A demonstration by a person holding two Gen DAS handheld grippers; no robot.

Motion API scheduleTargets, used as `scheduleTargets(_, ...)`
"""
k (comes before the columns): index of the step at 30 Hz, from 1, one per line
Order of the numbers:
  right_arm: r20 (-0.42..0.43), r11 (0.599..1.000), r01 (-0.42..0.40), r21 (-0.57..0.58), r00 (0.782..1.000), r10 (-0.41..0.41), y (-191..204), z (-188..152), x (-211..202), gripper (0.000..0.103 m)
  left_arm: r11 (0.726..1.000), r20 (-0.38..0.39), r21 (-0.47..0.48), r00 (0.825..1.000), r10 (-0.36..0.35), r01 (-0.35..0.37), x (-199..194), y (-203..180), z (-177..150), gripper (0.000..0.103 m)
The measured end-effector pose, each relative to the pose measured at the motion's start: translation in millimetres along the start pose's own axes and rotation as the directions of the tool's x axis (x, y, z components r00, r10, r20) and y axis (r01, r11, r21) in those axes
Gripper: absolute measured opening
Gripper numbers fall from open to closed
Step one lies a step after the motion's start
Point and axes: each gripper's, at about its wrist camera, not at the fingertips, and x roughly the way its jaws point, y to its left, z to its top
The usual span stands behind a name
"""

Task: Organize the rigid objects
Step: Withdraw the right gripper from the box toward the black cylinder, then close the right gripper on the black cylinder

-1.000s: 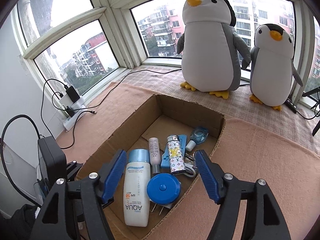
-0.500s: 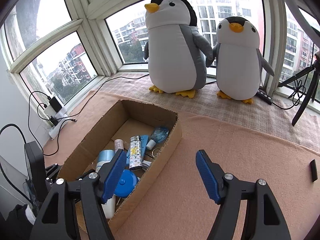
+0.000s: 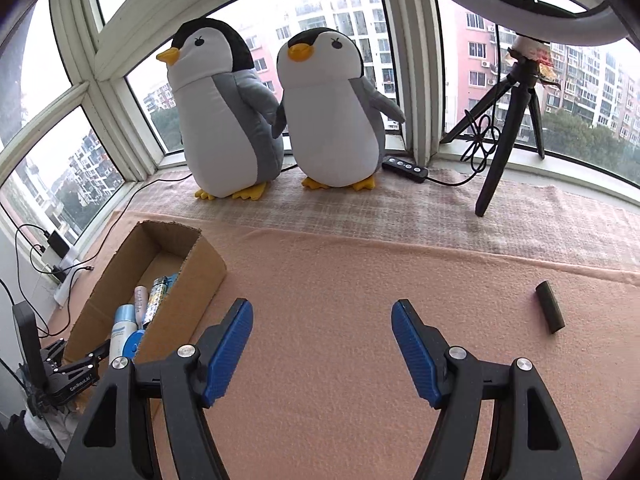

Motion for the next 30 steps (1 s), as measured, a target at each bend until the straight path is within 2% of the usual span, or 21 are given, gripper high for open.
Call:
scheduleTargets(6, 0.011, 0.994, 0.093, 0.05, 0.996, -0.093, -50, -1, -7, 0.068, 1.0, -0.004, 0.01, 1.0, 0.006, -0.006, 0, 0, -1, 0.05)
scheduleTargets(12, -0.001, 0.975, 0.2, 0.098, 0.98, -0.201, -103, -2, -1, 0.067, 1.0, -0.006, 0.011, 1.0, 0.01, -0.01, 0, 0, -1, 0.05)
scheduleTargets(17, -0.048, 0.961, 0.251, 0.113, 0.968, -0.247, -134, -4, 14, 0.054, 1.0, -0.009, 0.009, 1.0, 0.012, -0.012, 0, 0, -1, 0.05)
scheduleTargets(22, -0.088, 0.955, 0.273, 0.115, 0.961, -0.264, -148, -4, 29, 0.045, 1.0, -0.009, 0.01, 1.0, 0.013, -0.013, 0, 0, 0, 0.05)
scheduleTargets(30, -0.133, 0.947, 0.302, 0.113, 0.949, -0.287, -159, 0, 50, 0.036, 1.0, -0.01, 0.009, 1.0, 0.012, -0.012, 0, -1, 0, 0.05)
